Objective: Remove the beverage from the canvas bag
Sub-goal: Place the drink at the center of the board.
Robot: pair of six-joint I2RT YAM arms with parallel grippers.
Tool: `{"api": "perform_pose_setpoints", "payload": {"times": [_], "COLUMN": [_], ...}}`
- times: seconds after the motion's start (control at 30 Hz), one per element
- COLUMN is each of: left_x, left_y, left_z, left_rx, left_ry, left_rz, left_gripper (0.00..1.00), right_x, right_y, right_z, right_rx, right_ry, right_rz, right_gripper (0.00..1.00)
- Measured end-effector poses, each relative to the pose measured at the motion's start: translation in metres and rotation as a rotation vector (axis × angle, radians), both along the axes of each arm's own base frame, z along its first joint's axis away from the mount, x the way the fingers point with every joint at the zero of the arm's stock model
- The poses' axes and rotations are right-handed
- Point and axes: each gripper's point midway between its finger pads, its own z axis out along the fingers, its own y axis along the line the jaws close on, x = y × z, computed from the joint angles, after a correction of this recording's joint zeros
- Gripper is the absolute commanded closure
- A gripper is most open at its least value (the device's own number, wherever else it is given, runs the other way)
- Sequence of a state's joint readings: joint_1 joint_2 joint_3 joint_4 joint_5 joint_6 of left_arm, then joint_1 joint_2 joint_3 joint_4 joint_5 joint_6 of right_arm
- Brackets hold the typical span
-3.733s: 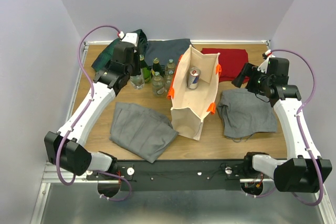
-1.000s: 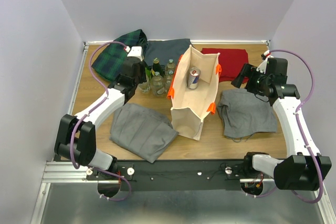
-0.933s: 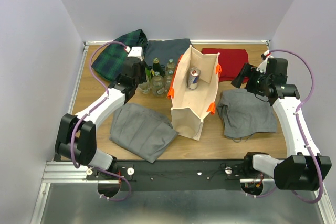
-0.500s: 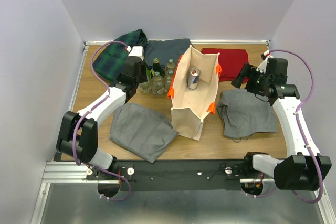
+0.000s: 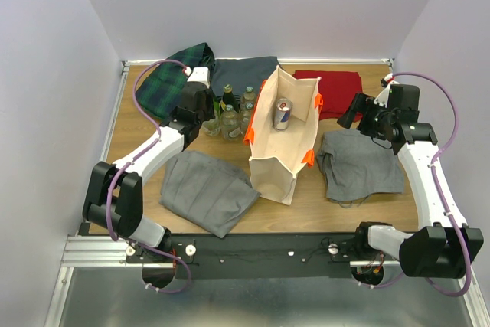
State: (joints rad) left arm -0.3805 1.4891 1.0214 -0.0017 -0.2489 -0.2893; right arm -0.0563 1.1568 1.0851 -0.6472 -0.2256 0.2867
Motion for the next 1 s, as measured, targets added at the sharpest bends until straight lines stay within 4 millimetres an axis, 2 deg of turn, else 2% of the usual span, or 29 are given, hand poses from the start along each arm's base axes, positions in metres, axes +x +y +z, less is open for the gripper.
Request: {"api": "perform_pose_setpoints", "payload": {"times": [0.23, 0.3, 0.53, 0.83, 1.0], "left_x": [0.000, 0.000, -0.001, -0.001, -0.001], "left_y": [0.000, 0.000, 0.000, 0.000, 0.000], "left_z": [0.000, 0.000, -0.001, 0.000, 0.013], "left_rx": [-0.002, -0.003, -0.002, -0.004, -0.018], "left_ry": [0.001, 0.001, 0.004, 0.005, -0.028], "left_rz": [0.001, 0.002, 0.000, 0.000, 0.000], "left_gripper": [0.67, 0.62, 0.63, 0.51, 0.50], "right_x": [0.000, 0.000, 0.000, 0.000, 0.000], "right_y": [0.000, 0.000, 0.000, 0.000, 0.000], "right_z": [0.000, 0.000, 0.000, 0.000, 0.000], "right_rx": [0.000, 0.000, 0.000, 0.001, 0.001], "right_ry": [0.000, 0.000, 0.000, 0.000, 0.001], "right_rz": [0.000, 0.000, -0.001, 0.000, 0.000], "right_gripper": [0.00, 0.00, 0.00, 0.00, 0.00]}}
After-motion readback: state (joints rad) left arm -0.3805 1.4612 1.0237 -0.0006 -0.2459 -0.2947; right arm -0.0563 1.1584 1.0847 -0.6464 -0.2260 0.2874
